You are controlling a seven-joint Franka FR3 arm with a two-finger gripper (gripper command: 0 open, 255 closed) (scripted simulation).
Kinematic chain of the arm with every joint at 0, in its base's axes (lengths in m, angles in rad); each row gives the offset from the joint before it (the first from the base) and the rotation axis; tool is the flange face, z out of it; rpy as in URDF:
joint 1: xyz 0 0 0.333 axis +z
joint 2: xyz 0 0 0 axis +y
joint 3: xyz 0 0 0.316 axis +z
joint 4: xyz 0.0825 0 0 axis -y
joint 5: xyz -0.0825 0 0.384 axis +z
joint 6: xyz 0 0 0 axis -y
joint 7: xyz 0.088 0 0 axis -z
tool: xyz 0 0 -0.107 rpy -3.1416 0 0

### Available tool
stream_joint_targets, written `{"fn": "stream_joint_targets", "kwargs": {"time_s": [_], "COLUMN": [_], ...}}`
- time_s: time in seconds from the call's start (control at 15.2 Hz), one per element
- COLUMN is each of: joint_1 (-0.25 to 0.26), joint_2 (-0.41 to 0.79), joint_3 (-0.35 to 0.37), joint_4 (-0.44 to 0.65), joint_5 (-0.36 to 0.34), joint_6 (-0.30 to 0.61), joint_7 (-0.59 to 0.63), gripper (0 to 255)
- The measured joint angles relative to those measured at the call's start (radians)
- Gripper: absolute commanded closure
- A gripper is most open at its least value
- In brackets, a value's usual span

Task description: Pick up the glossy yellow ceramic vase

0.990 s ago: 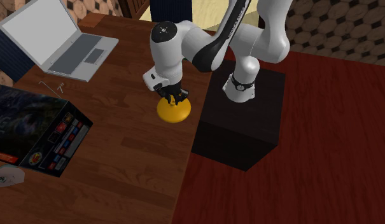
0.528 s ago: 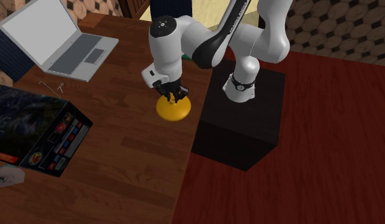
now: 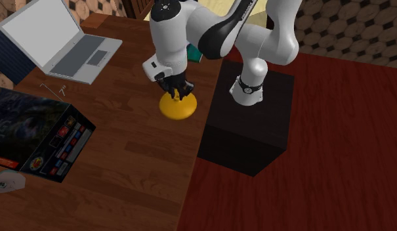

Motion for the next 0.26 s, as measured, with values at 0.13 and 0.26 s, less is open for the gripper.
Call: {"fn": "stream_joint_targets", "kwargs": {"time_s": [0.13,0.26], "joint_1": [0.001,0.000], "joint_2": [-0.013,-0.026], "joint_3": [0.007,0.012], "joint_4": [0.019,0.032], "joint_5": [0.003,0.005], "joint_6": [-0.032,-0.057], "joint_7": [-0.001,-0.002], "gripper": [255,255]}}
